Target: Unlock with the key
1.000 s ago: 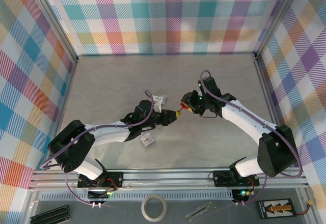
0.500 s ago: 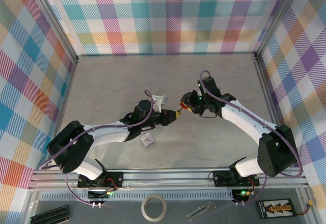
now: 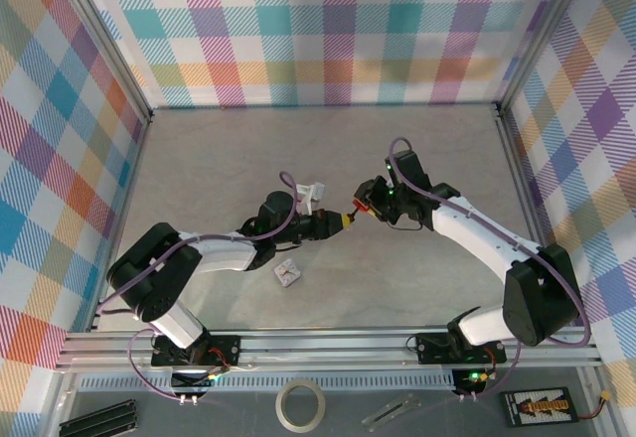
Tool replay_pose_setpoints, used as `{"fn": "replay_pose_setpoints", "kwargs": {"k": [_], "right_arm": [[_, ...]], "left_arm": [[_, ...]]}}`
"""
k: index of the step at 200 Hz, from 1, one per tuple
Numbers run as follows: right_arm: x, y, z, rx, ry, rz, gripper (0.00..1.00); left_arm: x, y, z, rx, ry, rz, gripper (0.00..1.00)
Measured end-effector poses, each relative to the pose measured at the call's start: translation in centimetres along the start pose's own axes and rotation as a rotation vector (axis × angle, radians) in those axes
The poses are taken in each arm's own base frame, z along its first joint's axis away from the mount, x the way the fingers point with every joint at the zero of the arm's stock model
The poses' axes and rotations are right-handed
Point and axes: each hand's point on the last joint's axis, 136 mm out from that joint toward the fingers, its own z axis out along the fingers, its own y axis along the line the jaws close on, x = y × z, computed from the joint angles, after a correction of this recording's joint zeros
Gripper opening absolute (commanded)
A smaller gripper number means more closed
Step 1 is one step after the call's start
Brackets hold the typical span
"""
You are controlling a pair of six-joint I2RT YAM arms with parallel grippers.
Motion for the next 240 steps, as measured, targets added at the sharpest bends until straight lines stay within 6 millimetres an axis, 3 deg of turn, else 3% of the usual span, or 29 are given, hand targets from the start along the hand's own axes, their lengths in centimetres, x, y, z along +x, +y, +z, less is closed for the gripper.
{"fn": "replay_pose_setpoints", "kwargs": {"k": [141, 240], "right_arm": [[-0.6, 1.0, -1.2, -0.044, -0.047, -0.048, 0.22], [-0.5, 1.5, -1.0, -0.045, -0.041, -0.045, 0.22]], "left_arm": [[-0.8, -1.2, 0.2, 0.130, 0.002, -0.115, 0.00], [-0.8, -1.7, 0.0, 0.008, 0.063, 0.043, 0.00]]}}
